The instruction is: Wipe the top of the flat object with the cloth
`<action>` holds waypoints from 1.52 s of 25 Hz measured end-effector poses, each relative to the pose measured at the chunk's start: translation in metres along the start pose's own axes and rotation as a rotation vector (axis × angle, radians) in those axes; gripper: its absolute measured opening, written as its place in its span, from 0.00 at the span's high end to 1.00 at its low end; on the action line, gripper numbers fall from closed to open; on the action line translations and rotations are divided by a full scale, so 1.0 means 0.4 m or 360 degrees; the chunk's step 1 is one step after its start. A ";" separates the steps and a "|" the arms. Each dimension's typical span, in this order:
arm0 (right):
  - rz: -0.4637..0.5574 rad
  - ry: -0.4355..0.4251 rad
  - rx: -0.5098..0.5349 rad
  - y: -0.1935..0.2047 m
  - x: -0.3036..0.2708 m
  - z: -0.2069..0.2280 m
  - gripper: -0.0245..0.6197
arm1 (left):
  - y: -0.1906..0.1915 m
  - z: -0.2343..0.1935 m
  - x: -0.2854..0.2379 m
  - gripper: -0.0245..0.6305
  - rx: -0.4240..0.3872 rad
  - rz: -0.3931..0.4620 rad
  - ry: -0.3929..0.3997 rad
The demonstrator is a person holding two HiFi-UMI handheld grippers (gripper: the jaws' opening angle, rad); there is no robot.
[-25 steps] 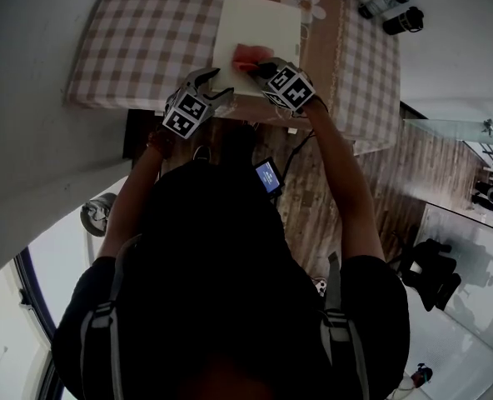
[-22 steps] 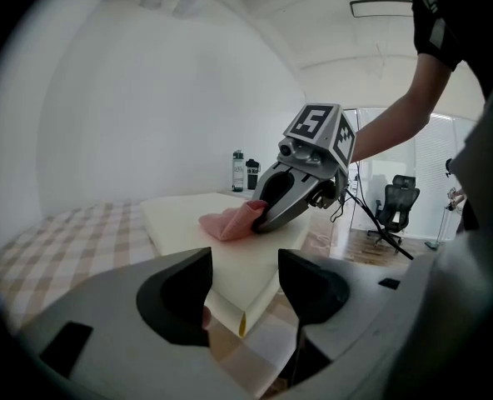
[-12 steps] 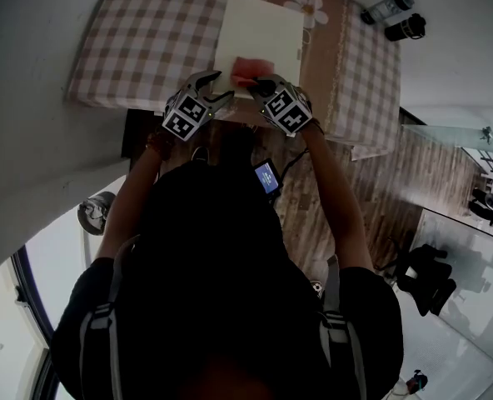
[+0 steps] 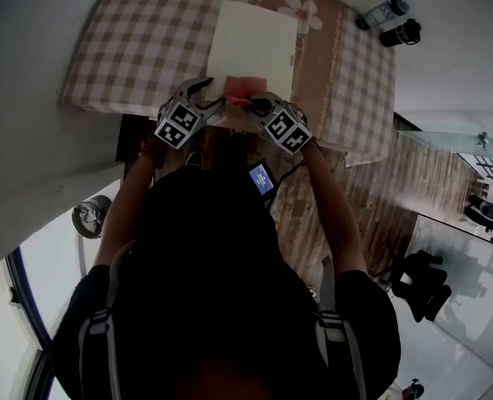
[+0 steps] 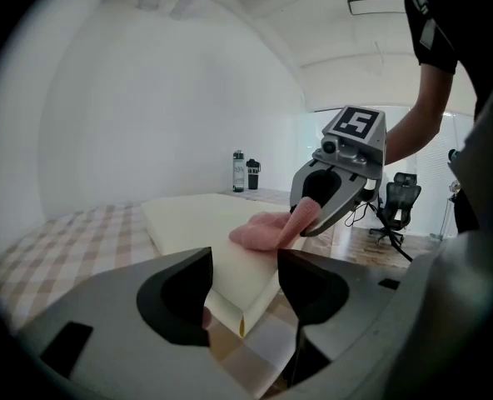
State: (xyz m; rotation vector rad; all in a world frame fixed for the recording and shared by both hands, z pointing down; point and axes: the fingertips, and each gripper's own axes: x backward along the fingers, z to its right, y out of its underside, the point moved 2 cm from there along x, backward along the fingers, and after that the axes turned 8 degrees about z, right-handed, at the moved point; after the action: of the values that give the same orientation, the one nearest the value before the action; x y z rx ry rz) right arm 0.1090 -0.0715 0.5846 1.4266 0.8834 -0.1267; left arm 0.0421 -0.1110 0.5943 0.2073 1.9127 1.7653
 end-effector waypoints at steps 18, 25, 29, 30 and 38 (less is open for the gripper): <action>0.0150 0.0592 0.0326 -0.146 0.098 0.661 0.93 | -0.008 0.001 -0.016 0.56 -0.0006 -0.0004 0.0009; 0.0007 0.0661 0.0372 -0.089 0.026 0.819 0.93 | -0.015 -0.006 -0.024 0.56 0.0016 -0.0012 0.0009; -0.0026 0.0706 0.0374 -0.070 0.006 0.853 0.93 | -0.007 -0.009 -0.024 0.56 0.0026 -0.0015 0.0000; -0.0070 0.0665 0.0375 -0.051 -0.006 0.849 0.93 | 0.000 -0.008 -0.024 0.56 0.0036 -0.0017 -0.0002; -0.0182 0.0449 -0.0052 0.073 -0.063 0.793 0.93 | 0.005 -0.009 -0.026 0.56 0.0070 -0.0022 0.0016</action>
State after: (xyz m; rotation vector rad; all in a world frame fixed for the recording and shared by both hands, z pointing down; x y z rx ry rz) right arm 0.2514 -0.3575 0.5895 1.3836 1.1941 0.0045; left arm 0.0488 -0.1187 0.5991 0.2009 1.9568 1.7192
